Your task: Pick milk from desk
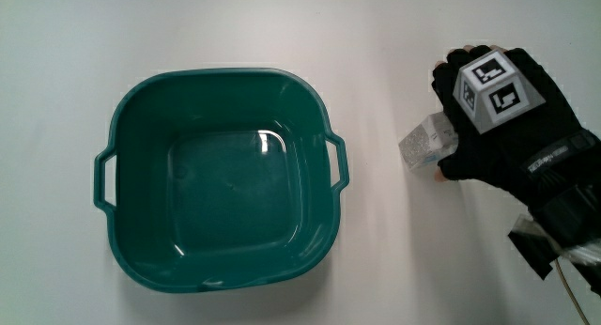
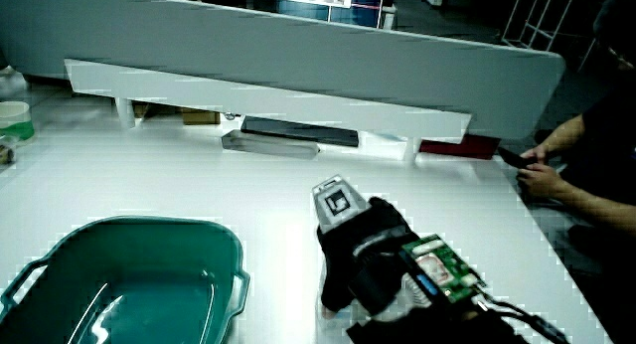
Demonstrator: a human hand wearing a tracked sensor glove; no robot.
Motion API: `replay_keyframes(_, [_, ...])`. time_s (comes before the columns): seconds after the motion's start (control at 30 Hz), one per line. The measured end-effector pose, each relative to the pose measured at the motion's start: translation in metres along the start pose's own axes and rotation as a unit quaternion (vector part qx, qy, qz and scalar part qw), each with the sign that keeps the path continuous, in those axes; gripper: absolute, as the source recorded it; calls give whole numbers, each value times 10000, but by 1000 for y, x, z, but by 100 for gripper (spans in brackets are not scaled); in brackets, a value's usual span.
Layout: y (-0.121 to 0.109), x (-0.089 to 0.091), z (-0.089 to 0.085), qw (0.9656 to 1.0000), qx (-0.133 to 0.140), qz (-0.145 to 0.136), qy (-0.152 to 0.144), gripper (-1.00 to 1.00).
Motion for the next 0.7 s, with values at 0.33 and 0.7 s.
replay_keyframes(0.33, [11, 9, -9, 9992, -253, 73, 309, 0])
replay_keyframes(0.7, [14, 11, -11, 9981, -332, 193, 490, 9])
